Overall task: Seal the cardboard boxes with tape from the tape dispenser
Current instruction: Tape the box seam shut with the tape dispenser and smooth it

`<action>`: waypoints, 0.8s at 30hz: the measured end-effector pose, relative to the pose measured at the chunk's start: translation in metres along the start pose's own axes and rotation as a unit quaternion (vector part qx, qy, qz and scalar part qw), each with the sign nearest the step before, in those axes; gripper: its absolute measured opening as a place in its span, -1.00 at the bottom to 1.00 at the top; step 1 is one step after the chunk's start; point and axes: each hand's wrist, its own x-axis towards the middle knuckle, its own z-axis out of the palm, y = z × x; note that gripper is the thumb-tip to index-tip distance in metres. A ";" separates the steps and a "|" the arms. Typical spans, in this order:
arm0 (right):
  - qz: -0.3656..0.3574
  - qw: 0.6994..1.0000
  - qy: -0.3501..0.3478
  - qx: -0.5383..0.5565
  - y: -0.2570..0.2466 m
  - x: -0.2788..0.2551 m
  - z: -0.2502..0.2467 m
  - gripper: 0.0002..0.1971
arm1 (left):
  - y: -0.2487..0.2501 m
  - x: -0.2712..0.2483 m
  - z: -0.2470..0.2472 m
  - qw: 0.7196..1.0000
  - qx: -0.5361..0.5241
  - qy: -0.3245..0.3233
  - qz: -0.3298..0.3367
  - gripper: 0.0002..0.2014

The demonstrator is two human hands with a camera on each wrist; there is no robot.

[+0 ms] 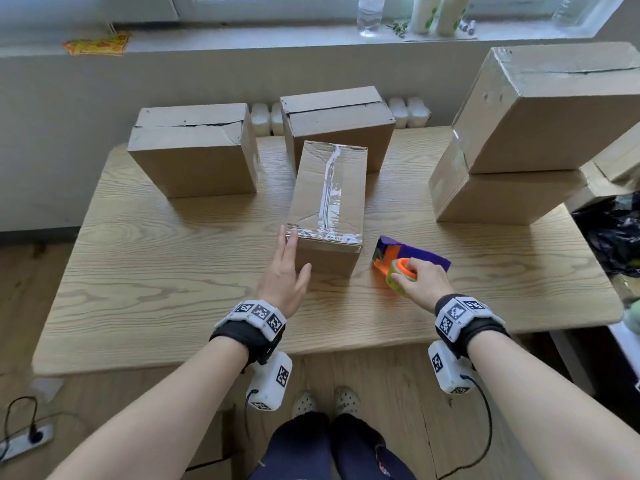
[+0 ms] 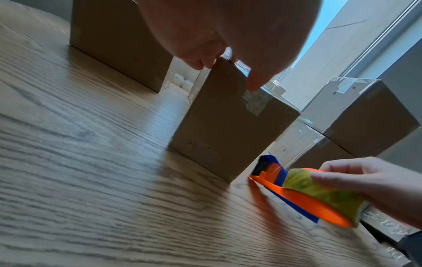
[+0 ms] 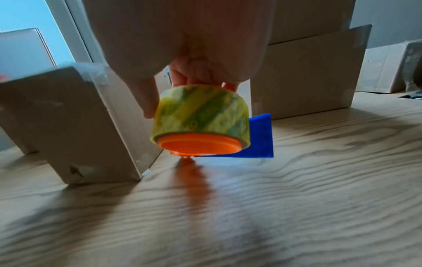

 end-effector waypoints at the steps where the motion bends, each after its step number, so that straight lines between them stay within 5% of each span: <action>1: 0.000 1.000 -0.006 -0.015 0.001 -0.002 0.003 -0.75 | 0.001 0.000 0.001 1.000 -0.007 0.005 0.001 -0.36; 10: 0.017 0.991 -0.104 -0.088 0.011 -0.002 0.029 -0.73 | 0.000 0.001 0.009 0.999 -0.026 0.031 0.021 -0.41; 19: 0.031 0.981 -0.171 -0.085 0.006 -0.001 0.037 -0.79 | 0.007 0.007 0.005 0.994 -0.099 0.025 -0.036 -0.43; 24: 0.068 0.990 -0.100 -0.069 -0.001 0.001 0.026 -0.76 | 0.006 0.010 0.002 0.991 -0.119 0.029 -0.046 -0.46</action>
